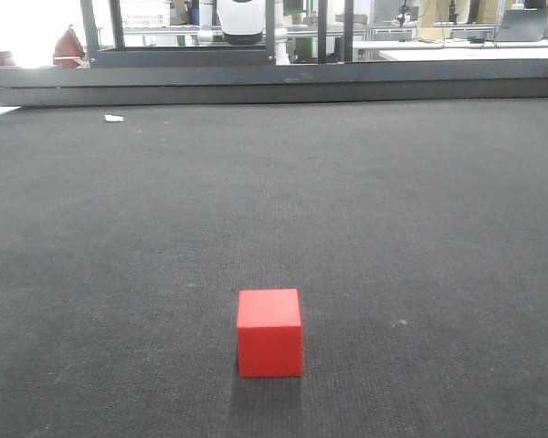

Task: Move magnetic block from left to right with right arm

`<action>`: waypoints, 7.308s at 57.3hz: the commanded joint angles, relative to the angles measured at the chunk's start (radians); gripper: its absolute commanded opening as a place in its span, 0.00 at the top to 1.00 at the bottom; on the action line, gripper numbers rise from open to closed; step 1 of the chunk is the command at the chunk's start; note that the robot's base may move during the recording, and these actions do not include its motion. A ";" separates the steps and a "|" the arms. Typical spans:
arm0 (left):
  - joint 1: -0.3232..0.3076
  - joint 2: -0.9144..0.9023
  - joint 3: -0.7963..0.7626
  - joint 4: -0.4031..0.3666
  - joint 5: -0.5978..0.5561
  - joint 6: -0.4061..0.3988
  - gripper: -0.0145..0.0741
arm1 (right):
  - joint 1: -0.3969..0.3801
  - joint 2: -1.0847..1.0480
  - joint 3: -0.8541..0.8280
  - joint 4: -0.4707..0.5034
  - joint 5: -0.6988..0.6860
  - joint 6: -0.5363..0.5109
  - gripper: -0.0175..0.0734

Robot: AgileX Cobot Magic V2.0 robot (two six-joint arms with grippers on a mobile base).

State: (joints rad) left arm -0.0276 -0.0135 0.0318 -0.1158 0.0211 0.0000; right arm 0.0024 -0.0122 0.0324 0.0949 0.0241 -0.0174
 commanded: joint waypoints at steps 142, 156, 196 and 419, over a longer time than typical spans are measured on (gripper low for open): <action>-0.007 -0.011 0.008 -0.002 -0.080 0.000 0.98 | 0.692 1.498 -1.231 -0.128 0.992 0.785 0.15; -0.007 -0.011 0.008 -0.002 -0.080 0.000 0.98 | 0.802 1.643 -1.372 -0.128 1.021 0.833 0.15; -0.007 -0.011 0.008 -0.002 -0.080 0.000 0.98 | 0.899 1.771 -1.392 -0.151 0.977 0.995 0.15; -0.007 -0.011 0.008 -0.002 -0.080 0.000 0.98 | 0.109 0.209 -0.346 -0.064 0.097 -0.046 0.42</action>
State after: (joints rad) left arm -0.0276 -0.0135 0.0318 -0.1158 0.0211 0.0000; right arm 0.1175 0.1880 -0.2855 0.0401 0.2043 -0.0560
